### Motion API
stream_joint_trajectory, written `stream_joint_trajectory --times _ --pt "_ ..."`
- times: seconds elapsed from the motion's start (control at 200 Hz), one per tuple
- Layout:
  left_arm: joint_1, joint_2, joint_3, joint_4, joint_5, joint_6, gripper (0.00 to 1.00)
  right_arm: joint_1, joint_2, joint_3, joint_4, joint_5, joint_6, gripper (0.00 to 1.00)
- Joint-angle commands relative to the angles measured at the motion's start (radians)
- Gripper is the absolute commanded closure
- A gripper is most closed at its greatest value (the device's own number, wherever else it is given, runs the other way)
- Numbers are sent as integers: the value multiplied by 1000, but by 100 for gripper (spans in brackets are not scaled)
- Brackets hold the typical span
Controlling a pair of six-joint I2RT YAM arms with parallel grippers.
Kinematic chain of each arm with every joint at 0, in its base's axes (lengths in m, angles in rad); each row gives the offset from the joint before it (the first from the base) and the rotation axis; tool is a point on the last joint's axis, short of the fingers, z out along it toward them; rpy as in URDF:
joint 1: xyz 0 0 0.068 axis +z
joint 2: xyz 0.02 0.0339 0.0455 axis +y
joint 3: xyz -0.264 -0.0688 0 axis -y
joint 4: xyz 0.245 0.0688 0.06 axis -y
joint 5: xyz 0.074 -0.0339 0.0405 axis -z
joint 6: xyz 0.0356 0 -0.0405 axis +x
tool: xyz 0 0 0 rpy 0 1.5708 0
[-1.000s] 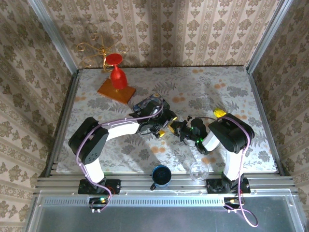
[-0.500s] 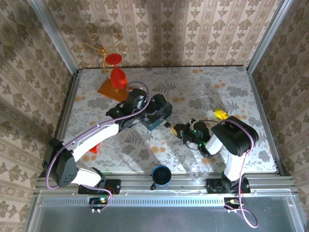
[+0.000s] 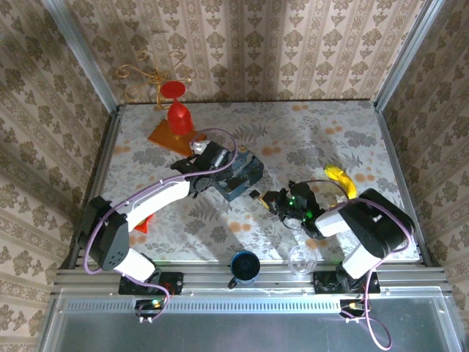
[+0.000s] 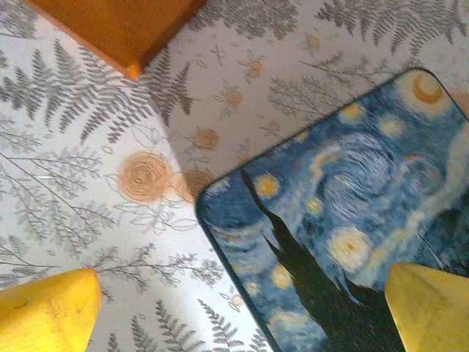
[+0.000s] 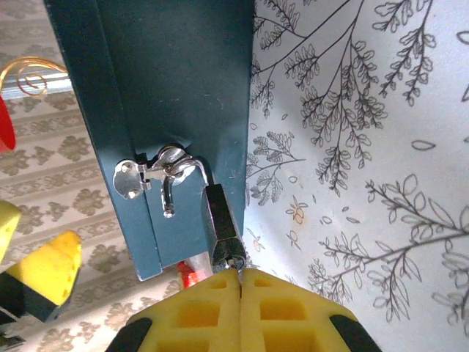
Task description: Unlock the padlock with the key
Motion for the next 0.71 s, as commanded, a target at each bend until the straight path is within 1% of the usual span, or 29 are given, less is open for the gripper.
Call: stream_joint_trajectory --times 0.0,0.085,0.19,0.27,0.36,0.425,0.57,0.655,0.7 --pt "14 27 -16 -32 -82 23 0 23 -102 65 -346 81 -153 100" --pt "14 37 -24 -17 -80 26 0 39 -175 106 -507 133 -218 97" --pt "12 31 -66 53 -53 50 0 52 -231 137 -606 175 -265 93" --pt "12 22 -103 106 -21 54 0 66 -230 160 -648 192 -289 92" --pt "13 15 -128 138 4 49 0 84 -201 178 -651 195 -295 92" --pt "12 18 -133 145 17 49 0 97 -151 189 -641 191 -293 89" --pt "13 23 -133 141 35 49 0 119 -95 200 -609 190 -272 70" --pt "13 25 -138 139 36 49 0 127 -80 205 -608 194 -269 63" --pt "14 25 -141 138 36 49 0 130 -80 209 -616 197 -271 61"
